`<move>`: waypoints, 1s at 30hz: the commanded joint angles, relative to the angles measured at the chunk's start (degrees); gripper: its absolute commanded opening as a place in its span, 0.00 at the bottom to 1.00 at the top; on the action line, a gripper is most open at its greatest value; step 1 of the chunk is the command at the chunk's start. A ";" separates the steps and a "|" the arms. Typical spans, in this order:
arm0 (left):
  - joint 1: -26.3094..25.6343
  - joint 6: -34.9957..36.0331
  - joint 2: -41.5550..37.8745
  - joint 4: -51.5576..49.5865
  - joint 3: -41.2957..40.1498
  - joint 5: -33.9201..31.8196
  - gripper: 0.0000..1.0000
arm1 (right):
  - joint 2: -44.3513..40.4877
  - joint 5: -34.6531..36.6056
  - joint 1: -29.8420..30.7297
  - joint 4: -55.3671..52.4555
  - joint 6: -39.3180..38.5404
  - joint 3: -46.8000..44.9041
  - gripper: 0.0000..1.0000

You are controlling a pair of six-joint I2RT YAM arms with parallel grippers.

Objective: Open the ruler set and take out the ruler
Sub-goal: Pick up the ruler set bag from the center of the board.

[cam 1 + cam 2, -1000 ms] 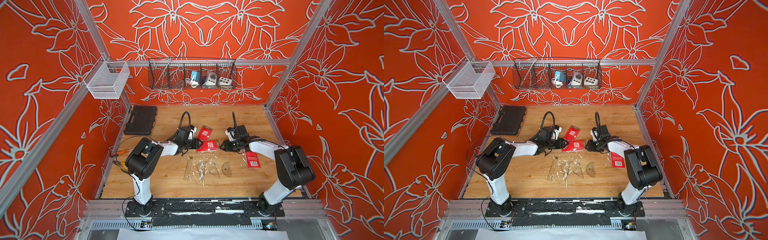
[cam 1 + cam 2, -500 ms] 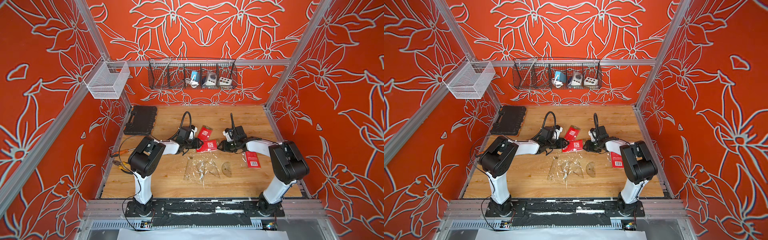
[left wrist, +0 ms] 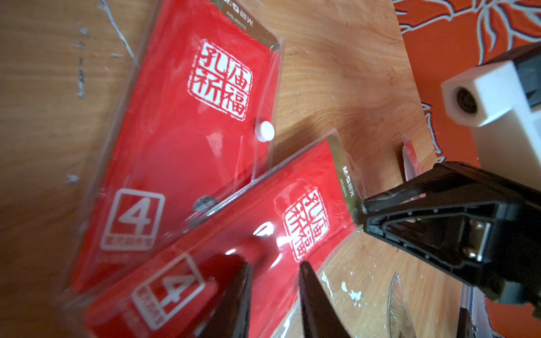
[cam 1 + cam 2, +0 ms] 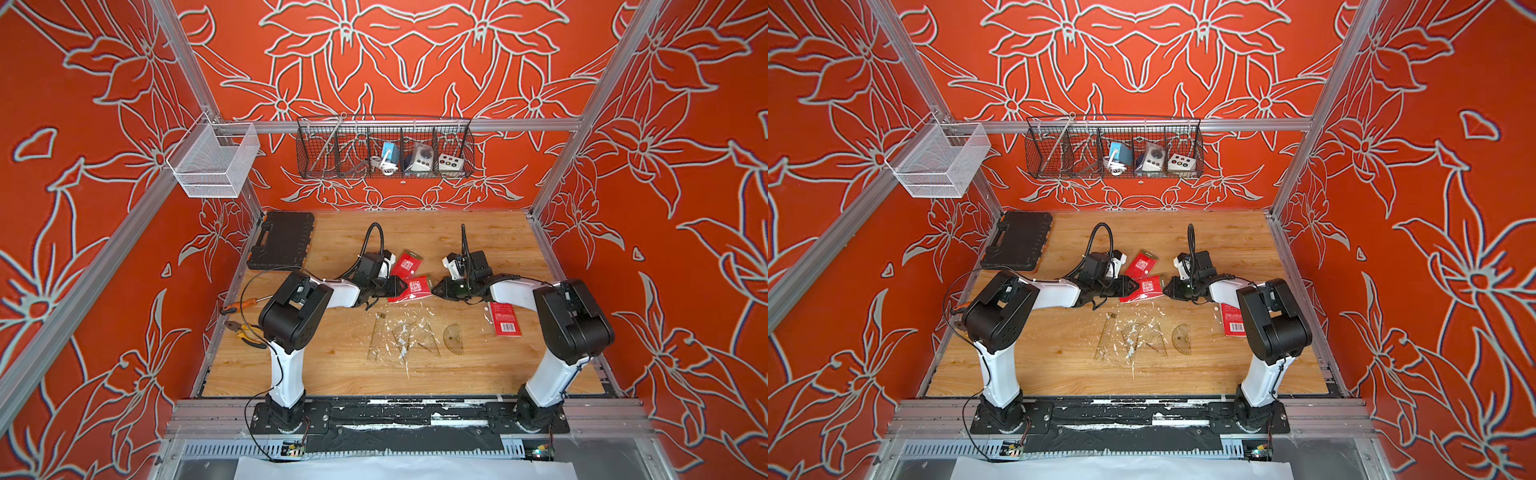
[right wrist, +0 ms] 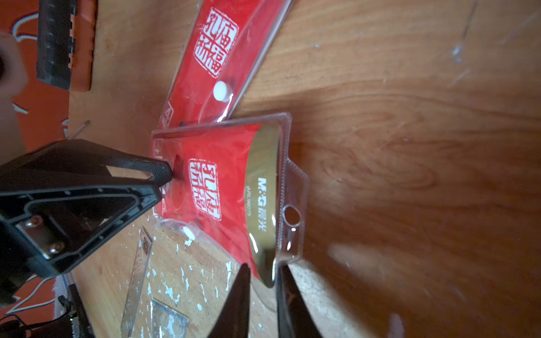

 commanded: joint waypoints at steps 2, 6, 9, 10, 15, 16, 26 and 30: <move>-0.04 0.66 2.00 -1.06 0.51 0.78 0.29 | 1.40 -3.21 0.90 5.97 2.20 -0.70 0.07; -0.04 0.75 2.28 -1.01 0.74 0.90 0.29 | 2.32 -3.76 1.08 7.91 3.46 -0.73 0.00; 0.05 1.07 1.99 -1.12 0.95 0.70 0.29 | 2.47 -3.79 1.18 8.89 4.04 -0.74 0.00; 0.05 1.10 1.82 -1.02 1.02 0.69 0.29 | 2.48 -3.73 1.19 9.07 4.21 -0.73 0.00; 0.48 1.08 -0.58 -0.66 1.08 0.30 0.33 | 1.37 -3.18 1.19 9.80 4.92 -0.99 0.00; 0.59 1.15 -1.58 -0.58 1.13 0.26 0.35 | 0.96 -3.09 1.19 9.80 4.85 -0.91 0.00; 2.31 3.54 -12.39 -3.79 3.54 -1.55 0.47 | -2.79 -3.07 1.19 -0.53 -4.01 5.02 0.00; 3.25 4.94 -15.41 -5.20 4.11 -1.92 0.49 | -3.32 -3.03 1.19 -5.47 -8.86 9.15 0.00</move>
